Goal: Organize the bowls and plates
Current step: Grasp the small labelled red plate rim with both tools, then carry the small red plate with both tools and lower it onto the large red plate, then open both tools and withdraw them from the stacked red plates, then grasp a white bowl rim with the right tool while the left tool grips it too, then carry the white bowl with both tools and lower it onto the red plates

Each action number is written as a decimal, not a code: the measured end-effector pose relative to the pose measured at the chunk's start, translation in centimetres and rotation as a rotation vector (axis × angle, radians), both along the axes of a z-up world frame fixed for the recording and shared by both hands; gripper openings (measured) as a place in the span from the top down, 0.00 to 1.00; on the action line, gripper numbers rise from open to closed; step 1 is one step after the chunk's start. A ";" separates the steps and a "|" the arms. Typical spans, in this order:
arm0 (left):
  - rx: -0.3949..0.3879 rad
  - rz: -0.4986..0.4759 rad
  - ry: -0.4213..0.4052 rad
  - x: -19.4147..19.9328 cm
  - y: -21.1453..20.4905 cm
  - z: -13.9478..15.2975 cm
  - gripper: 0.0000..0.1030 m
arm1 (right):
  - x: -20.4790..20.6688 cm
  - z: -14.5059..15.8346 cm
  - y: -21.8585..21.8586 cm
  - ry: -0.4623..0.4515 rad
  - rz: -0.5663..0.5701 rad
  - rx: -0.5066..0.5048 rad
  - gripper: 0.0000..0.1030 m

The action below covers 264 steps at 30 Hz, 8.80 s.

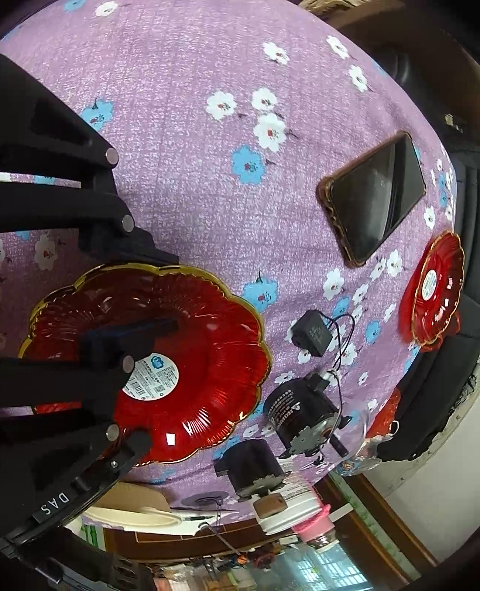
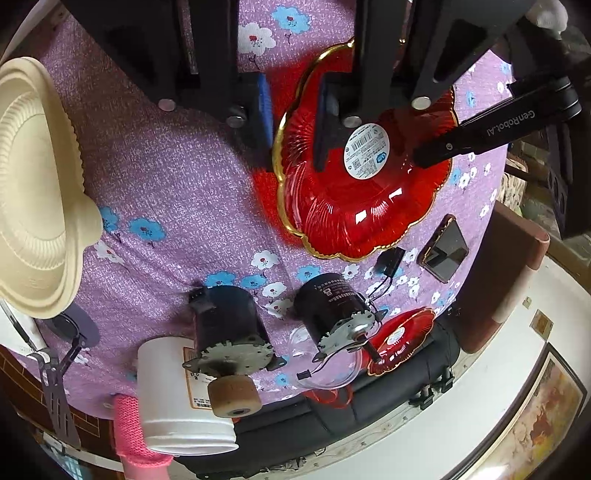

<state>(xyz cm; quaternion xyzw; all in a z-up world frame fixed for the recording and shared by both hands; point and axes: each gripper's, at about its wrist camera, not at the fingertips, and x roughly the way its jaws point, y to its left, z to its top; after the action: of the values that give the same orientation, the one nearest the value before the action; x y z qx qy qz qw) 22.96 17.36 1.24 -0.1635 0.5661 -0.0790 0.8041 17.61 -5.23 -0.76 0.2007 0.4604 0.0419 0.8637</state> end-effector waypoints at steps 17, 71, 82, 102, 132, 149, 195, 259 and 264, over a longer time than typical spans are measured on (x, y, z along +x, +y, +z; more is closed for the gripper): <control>-0.043 0.100 -0.113 -6.8 3.0 4.9 0.81 | -5.1 5.2 1.7 -0.130 0.088 0.054 0.88; -0.024 0.487 -0.313 -35.5 17.0 4.0 0.77 | -22.9 1.3 16.1 -0.052 0.478 0.106 0.87; 0.016 0.458 -0.398 -36.3 15.6 6.1 0.32 | -24.3 2.4 17.3 -0.167 0.504 -0.017 0.67; 0.092 0.455 -0.542 -40.0 13.5 10.5 0.26 | -25.4 3.7 16.7 -0.248 0.558 -0.118 0.43; 0.559 0.258 -0.624 -40.7 2.6 11.4 0.05 | -30.3 5.7 5.7 -0.413 0.253 -0.020 0.30; 0.492 0.145 -0.567 -39.4 -1.0 10.3 0.05 | -31.5 5.7 -1.6 -0.431 0.127 -0.046 0.29; 0.109 -0.230 -0.384 -22.1 -19.7 4.7 0.06 | -23.6 2.1 -20.9 -0.287 -0.247 -0.070 0.35; -0.164 0.215 -0.431 -35.3 6.6 8.3 0.89 | -26.3 7.2 6.1 -0.332 0.404 0.002 0.88; -0.078 0.309 -0.464 -36.9 10.5 8.7 0.89 | -26.0 7.3 11.5 -0.324 0.487 -0.012 0.88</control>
<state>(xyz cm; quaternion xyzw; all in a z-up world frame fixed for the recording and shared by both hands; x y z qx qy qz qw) -13.93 27.87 9.91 -0.2561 0.3319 -0.0125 0.9078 -8.37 6.26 6.52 0.0697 0.3513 0.2768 0.8917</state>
